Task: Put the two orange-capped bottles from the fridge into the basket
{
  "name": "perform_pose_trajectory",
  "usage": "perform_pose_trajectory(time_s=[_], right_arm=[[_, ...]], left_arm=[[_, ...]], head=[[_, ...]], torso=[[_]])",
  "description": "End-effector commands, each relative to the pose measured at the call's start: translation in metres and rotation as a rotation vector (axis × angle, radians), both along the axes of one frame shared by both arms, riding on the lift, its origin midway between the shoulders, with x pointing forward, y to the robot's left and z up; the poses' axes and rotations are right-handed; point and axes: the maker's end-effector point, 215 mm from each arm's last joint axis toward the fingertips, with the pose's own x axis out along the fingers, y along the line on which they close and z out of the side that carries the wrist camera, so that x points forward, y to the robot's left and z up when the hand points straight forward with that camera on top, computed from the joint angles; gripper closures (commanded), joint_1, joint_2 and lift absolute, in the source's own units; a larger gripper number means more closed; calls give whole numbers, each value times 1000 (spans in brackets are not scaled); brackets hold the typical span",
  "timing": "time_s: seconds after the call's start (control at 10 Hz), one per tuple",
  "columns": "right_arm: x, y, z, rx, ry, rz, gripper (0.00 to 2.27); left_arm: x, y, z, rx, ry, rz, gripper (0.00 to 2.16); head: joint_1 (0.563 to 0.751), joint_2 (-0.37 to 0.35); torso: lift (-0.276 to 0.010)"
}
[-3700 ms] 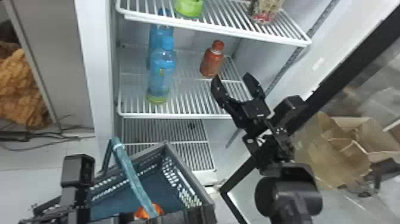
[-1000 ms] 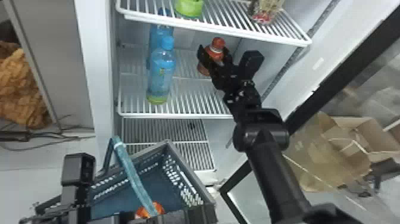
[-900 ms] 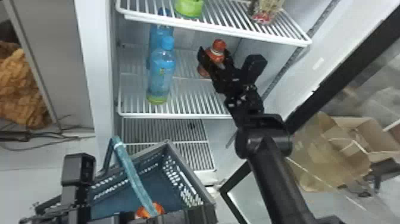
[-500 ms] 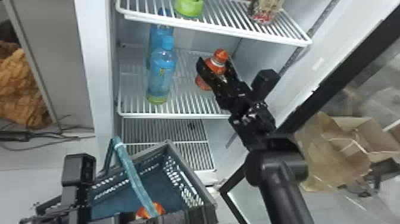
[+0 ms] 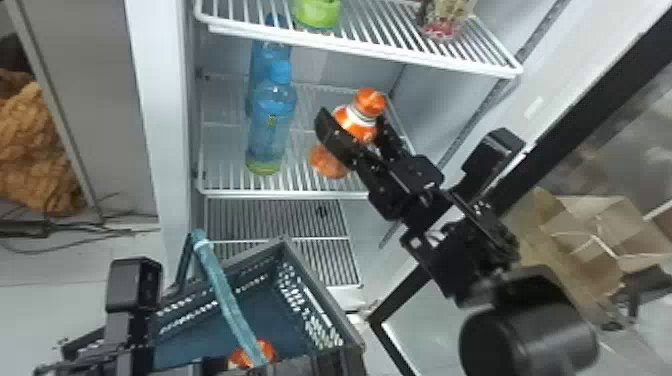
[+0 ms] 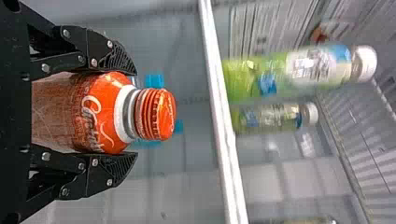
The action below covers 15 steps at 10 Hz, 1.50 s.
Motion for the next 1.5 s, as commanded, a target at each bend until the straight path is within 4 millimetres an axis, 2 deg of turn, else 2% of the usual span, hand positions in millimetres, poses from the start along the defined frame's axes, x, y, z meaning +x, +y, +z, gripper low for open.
perform_pose_trajectory(time_s=[0.0, 0.5, 0.7, 1.0, 1.2, 1.4], right_arm=[[-38, 29, 2, 21, 83, 75, 841], [-110, 83, -53, 23, 403, 264, 837], [-138, 80, -71, -39, 532, 280, 837], [-148, 82, -77, -47, 568, 289, 725], [-146, 82, -75, -49, 561, 289, 354], [-143, 81, -70, -45, 544, 286, 205]], left_arm=[[0, 0, 0, -1, 1, 1, 1164], [1, 1, -1, 0, 1, 5, 1164], [0, 1, -1, -1, 4, 5, 1164], [1, 1, -1, 0, 3, 8, 1164], [1, 1, -1, 2, 3, 8, 1164], [2, 1, -2, 4, 2, 8, 1164]], head=[[695, -350], [695, -350], [695, -349], [695, -350], [695, -350], [695, -350]], torso=[[-235], [-235], [-235], [-235], [-235], [-235]])
